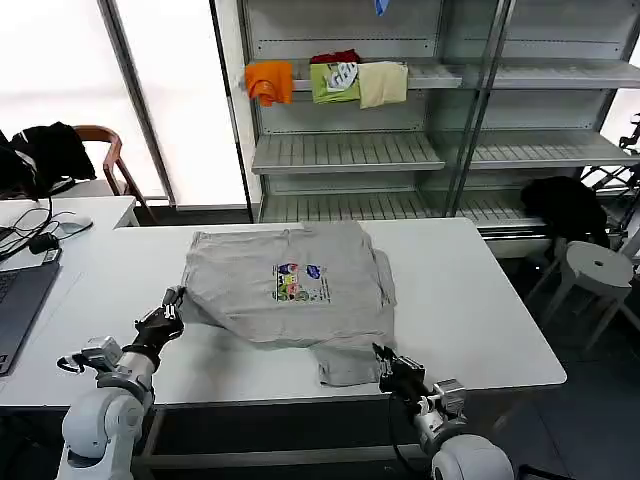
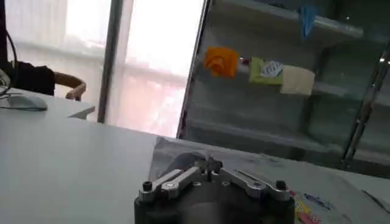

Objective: Fold and organize the clothes.

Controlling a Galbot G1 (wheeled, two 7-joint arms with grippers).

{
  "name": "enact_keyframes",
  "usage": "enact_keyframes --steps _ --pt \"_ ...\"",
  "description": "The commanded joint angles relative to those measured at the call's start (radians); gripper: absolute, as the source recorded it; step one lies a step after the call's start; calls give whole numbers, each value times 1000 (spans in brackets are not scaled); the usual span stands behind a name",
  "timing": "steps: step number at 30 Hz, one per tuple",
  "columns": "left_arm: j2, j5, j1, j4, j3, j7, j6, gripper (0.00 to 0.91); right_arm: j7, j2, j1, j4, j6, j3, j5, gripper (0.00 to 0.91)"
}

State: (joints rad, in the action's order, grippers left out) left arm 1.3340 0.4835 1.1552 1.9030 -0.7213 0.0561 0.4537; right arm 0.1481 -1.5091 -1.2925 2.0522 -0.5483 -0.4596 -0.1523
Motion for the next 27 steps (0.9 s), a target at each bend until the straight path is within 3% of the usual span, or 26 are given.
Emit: enact_keyframes --steps 1,10,27 --pt "7 -6 -68 -38 1 -9 8 0 -35 -11 193 -85 -30 -5 -1 0" --pt "9 -34 -137 -129 1 -23 7 0 -66 -32 446 -296 -31 35 -2 0" --pt "7 -75 -210 -268 17 -27 -16 0 -23 -78 547 -516 -29 32 81 0"
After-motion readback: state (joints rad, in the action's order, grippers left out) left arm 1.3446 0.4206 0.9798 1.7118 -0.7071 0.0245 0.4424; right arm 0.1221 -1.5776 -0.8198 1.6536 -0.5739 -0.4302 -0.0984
